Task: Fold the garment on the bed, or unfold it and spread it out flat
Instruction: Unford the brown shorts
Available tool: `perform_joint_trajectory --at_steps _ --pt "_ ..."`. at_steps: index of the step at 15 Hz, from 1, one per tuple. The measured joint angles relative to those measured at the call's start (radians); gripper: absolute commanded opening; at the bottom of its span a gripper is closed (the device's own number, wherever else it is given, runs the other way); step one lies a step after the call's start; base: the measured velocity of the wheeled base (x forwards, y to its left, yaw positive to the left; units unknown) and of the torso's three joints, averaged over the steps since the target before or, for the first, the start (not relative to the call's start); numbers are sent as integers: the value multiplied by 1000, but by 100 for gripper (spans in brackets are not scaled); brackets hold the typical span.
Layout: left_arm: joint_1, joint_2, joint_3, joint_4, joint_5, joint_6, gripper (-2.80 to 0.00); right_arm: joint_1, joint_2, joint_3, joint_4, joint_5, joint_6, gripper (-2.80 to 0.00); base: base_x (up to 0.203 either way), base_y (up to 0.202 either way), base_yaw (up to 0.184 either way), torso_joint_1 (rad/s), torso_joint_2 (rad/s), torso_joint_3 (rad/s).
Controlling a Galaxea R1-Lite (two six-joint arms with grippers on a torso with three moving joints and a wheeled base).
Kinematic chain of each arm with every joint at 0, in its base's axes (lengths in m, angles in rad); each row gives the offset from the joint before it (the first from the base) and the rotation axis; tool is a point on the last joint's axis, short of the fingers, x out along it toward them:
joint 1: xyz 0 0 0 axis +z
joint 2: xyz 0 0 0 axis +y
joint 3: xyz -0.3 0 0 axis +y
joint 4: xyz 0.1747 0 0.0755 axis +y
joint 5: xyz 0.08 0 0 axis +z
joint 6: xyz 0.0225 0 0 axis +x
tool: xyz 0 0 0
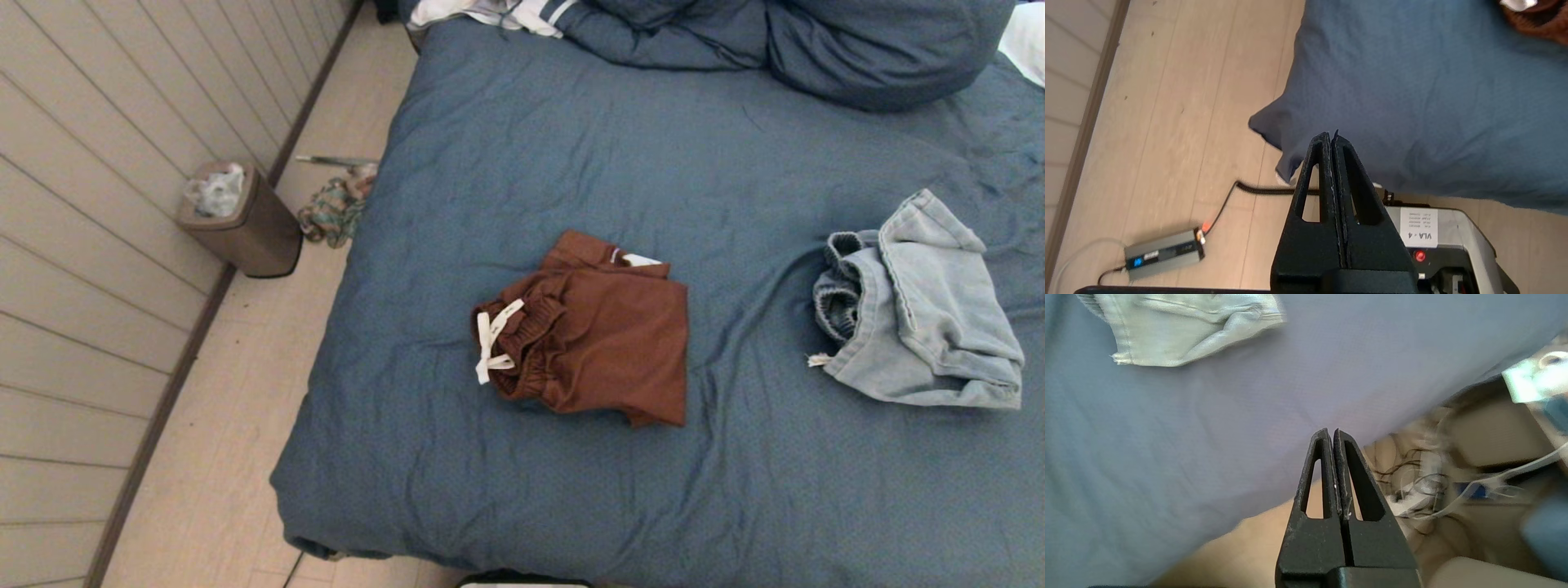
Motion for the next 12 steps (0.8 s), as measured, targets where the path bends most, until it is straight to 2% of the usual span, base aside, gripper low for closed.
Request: perform_joint_trajectory --at_steps 2,3,6,9,11,12 --pt "-1 -39 4 0 -1 -2 -280 -15 -16 32 -8 31 -27 -280 0 0 0 0 0 0" --pt "-1 -60 6 -9 0 -11 -280 -13 -39 59 -22 79 -40 -280 0 0 0 0 0 0" --pt "-1 -89 22 -69 9 -22 -280 0 -166 140 -89 326 -120 -280 0 0 0 0 0 0" --pt "-1 -97 31 -87 3 46 -280 6 -226 300 -217 539 -270 -280 0 0 0 0 0 0" --pt "-1 -98 34 -99 2 119 -280 8 -241 398 -366 633 -378 -280 0 0 0 0 0 0" --pt "-1 -98 38 -120 0 159 -280 8 -245 442 -439 675 -397 -280 0 0 0 0 0 0"
